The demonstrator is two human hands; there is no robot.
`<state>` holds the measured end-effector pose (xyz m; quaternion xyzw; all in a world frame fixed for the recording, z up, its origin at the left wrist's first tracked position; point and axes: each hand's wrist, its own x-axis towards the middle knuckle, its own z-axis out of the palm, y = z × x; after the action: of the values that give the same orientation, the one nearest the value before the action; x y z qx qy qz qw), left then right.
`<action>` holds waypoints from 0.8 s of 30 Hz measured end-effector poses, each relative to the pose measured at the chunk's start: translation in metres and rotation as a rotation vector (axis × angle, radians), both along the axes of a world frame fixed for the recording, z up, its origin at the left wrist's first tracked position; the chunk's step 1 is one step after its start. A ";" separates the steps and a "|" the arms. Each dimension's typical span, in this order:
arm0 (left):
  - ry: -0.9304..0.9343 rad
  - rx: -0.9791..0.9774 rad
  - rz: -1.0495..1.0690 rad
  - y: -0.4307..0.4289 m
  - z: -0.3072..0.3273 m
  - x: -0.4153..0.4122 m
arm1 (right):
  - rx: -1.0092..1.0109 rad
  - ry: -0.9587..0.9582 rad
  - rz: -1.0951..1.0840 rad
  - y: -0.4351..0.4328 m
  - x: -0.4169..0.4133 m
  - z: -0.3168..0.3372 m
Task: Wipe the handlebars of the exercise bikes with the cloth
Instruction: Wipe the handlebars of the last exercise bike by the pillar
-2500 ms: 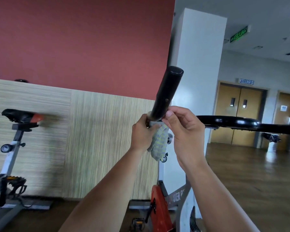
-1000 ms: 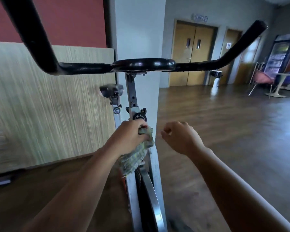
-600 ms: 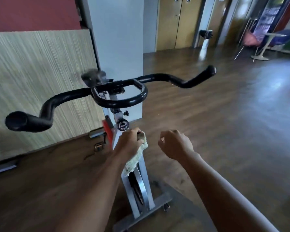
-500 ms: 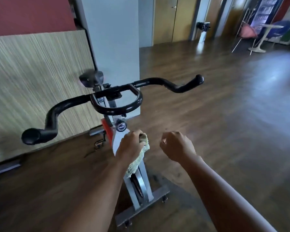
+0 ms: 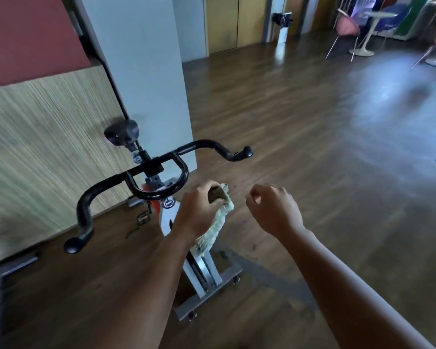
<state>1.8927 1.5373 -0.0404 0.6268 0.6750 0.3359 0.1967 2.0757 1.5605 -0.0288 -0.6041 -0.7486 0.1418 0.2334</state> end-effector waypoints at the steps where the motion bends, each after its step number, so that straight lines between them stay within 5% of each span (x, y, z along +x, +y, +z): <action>1: 0.004 0.027 0.005 0.005 0.009 0.003 | 0.018 0.023 0.000 0.003 0.004 0.004; 11: -0.139 0.105 0.126 0.068 0.043 0.020 | 0.117 0.149 0.066 0.061 0.038 0.026; 18: -0.347 0.146 0.113 0.099 0.038 0.024 | 0.058 0.289 0.138 0.104 0.032 0.028; 24: -0.295 0.147 -0.009 0.118 0.009 0.048 | -0.114 0.433 0.184 0.135 0.025 0.021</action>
<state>1.9406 1.6549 -0.0319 0.5864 0.6097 0.4719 0.2486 2.1008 1.6953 -0.0077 -0.5013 -0.7237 0.3307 0.3400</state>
